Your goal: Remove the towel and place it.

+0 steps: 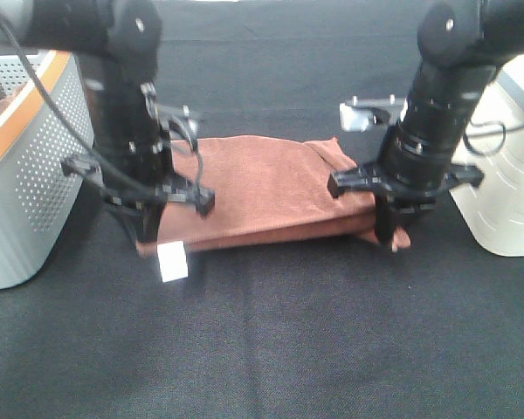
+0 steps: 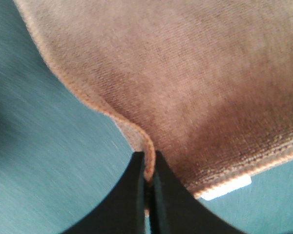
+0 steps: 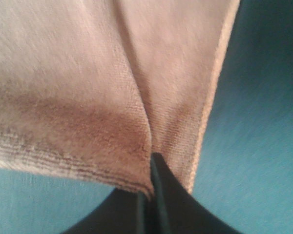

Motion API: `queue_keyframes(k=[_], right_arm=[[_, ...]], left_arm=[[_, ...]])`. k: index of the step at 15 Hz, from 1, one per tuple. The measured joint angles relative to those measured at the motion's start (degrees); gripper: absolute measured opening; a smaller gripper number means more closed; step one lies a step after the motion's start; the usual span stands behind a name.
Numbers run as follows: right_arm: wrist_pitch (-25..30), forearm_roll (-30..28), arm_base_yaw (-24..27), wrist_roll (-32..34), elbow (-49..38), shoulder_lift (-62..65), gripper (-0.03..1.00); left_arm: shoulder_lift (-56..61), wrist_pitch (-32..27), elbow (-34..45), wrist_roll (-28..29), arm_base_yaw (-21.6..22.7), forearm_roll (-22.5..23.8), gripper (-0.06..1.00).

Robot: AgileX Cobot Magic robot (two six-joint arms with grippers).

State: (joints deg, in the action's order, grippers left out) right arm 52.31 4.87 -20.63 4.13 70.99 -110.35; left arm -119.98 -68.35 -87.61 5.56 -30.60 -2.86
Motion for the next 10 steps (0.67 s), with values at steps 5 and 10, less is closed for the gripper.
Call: queue_keyframes(k=[5, 10], right_arm=[[6.0, 2.5, 0.1, -1.0, -1.2, 0.0, 0.49], [12.1, 6.5, 0.2, -3.4, -1.3, 0.6, 0.70]], left_arm=[[0.1, -0.5, 4.0, 1.9, -0.5, -0.2, 0.31], [1.0, -0.7, 4.4, 1.6, -0.5, -4.0, 0.87]])
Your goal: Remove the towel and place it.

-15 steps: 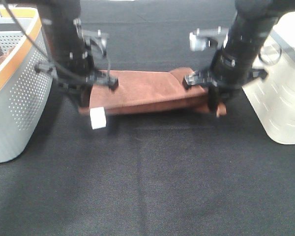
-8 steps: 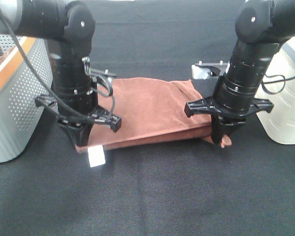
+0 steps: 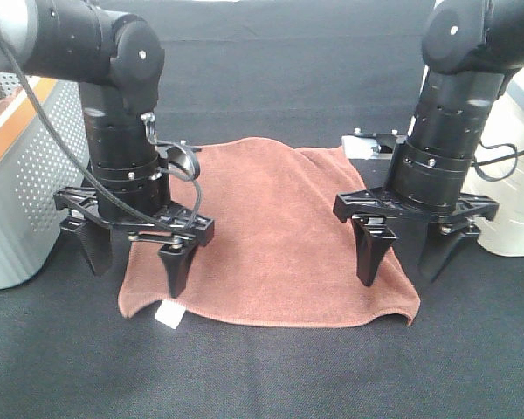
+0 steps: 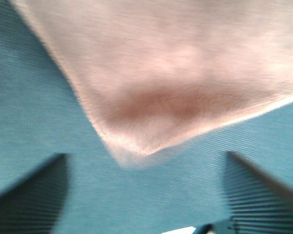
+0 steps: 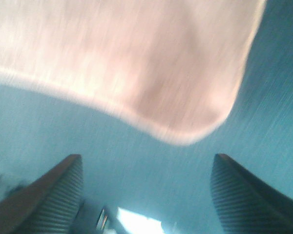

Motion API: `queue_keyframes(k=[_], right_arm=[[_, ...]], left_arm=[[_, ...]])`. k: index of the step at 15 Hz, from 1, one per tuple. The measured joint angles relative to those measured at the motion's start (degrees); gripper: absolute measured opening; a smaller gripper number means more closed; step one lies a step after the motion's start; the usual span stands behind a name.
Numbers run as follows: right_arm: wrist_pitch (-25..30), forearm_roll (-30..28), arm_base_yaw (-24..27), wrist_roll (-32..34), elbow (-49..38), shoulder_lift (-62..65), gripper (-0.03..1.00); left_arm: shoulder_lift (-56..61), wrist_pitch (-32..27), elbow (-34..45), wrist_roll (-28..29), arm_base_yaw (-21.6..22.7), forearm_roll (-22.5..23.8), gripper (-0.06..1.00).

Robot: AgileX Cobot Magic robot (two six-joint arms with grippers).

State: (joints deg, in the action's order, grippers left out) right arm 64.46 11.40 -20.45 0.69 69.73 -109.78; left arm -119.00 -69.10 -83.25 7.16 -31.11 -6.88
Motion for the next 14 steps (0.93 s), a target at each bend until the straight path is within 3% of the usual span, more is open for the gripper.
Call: queue_keyframes(k=[6, 11, 12, 14], right_arm=[[4.4, 2.4, 0.0, -1.1, 0.0, 14.3, 0.71], [4.9, 5.1, 0.0, -4.8, -1.0, 34.1, 0.71], [4.9, 5.1, 0.0, -4.8, -1.0, 34.1, 0.71], [5.0, 3.5, 0.0, -6.5, -5.7, 44.2, 0.71]], left_arm=[[18.4, -0.1, 0.9, -0.8, 0.1, -0.1, 0.88], [42.2, -0.3, 1.8, 1.3, 0.1, 6.3, 0.88], [42.2, -0.3, 1.8, 1.3, 0.1, 6.3, 0.88], [52.5, -0.3, 8.3, 2.4, 0.1, 7.3, 0.88]])
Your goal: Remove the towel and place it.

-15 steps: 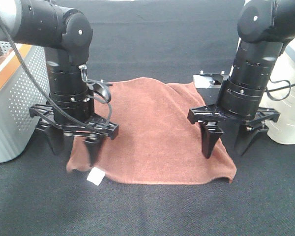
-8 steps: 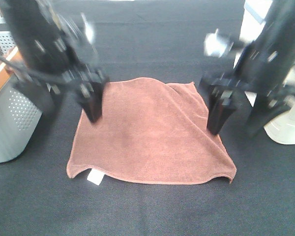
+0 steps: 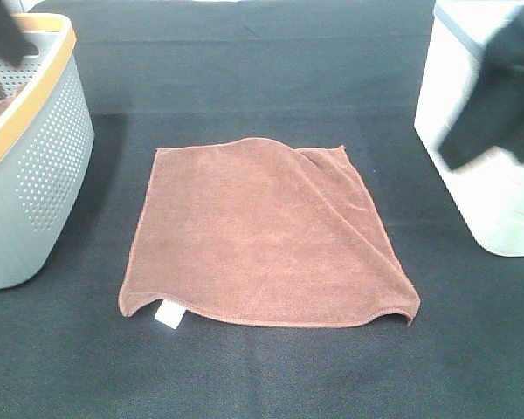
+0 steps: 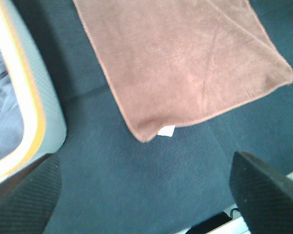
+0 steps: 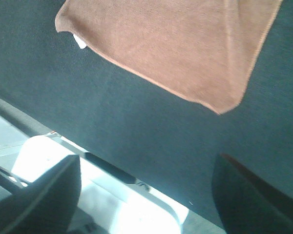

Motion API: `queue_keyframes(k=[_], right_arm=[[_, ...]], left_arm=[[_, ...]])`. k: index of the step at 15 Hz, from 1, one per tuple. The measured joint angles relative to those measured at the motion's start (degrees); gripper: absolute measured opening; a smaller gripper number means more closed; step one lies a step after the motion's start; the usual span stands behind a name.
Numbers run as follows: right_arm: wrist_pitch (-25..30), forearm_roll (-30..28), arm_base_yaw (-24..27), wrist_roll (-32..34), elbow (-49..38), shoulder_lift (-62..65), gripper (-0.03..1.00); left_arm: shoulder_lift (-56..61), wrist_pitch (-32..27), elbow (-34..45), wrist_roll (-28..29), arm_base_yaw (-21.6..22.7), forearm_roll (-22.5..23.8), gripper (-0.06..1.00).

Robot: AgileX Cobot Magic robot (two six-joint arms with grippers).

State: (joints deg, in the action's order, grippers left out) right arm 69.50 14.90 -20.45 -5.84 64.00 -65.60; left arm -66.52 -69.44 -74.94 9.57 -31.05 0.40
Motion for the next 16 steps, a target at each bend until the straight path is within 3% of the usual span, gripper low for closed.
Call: queue_keyframes(k=[5, 8, 11, 16], right_arm=[[0.3, -5.3, 0.0, -0.5, -19.3, 21.6, 0.71], [0.4, -7.4, 0.0, -0.5, -28.8, 32.9, 0.71], [-1.0, -8.3, 0.0, -1.7, -32.3, 41.0, 0.71], [-6.9, -8.3, 0.0, -6.2, -34.6, 50.8, 0.71]], left_arm=[[24.5, -0.1, 27.5, 2.1, 0.0, -0.4, 0.88], [37.6, -0.4, 39.4, 0.2, 0.0, -0.4, 0.88], [46.9, 0.0, 43.5, -4.9, 0.0, -2.3, 0.88], [53.6, 8.9, 46.4, -13.3, 0.0, -6.7, 0.88]])
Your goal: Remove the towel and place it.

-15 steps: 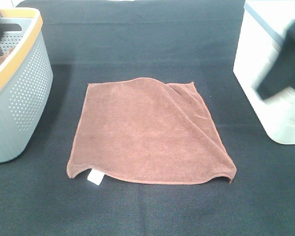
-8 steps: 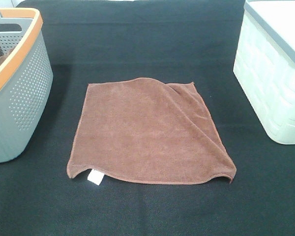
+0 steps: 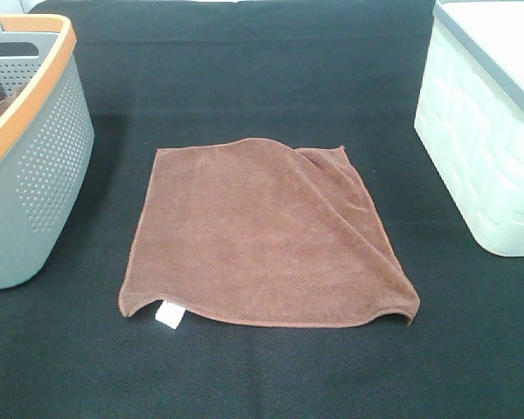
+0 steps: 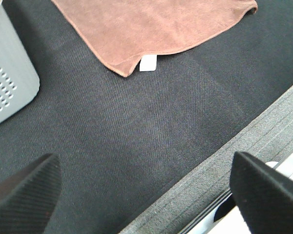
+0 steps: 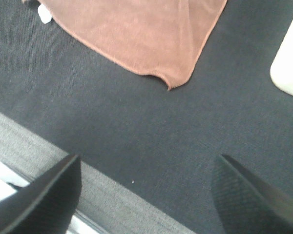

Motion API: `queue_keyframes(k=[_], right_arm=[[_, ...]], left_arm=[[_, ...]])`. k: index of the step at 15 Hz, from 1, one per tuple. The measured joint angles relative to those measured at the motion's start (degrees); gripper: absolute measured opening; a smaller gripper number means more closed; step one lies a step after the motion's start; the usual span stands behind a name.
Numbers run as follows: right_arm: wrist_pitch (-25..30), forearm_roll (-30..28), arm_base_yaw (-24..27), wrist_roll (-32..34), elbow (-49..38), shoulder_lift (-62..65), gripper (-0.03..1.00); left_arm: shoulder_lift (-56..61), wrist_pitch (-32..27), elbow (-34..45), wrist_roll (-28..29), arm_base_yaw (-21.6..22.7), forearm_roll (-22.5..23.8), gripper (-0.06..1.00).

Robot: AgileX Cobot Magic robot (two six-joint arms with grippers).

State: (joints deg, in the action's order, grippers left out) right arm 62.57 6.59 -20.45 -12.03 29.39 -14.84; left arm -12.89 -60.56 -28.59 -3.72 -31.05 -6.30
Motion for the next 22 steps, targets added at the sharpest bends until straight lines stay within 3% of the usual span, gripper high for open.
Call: queue_keyframes(k=[6, 19, 21, 22], right_arm=[[-0.6, 0.1, 0.0, -0.4, -0.1, 0.3, 0.71], [-1.0, 0.1, 0.1, -0.4, -0.1, 0.3, 0.71], [-1.0, 0.1, 0.3, -0.4, -0.1, 0.3, 0.71], [-1.0, 0.1, 0.6, -0.4, -0.1, 0.4, 0.71]], left_arm=[[0.2, 0.4, 0.0, -6.7, 0.0, -2.2, 0.88], [0.2, 0.4, 0.0, -7.2, 1.1, -2.2, 0.88], [0.3, 0.4, 0.0, -7.2, 8.7, -2.2, 0.88], [0.7, 0.4, 0.0, -7.2, 17.6, -2.2, 0.88]])
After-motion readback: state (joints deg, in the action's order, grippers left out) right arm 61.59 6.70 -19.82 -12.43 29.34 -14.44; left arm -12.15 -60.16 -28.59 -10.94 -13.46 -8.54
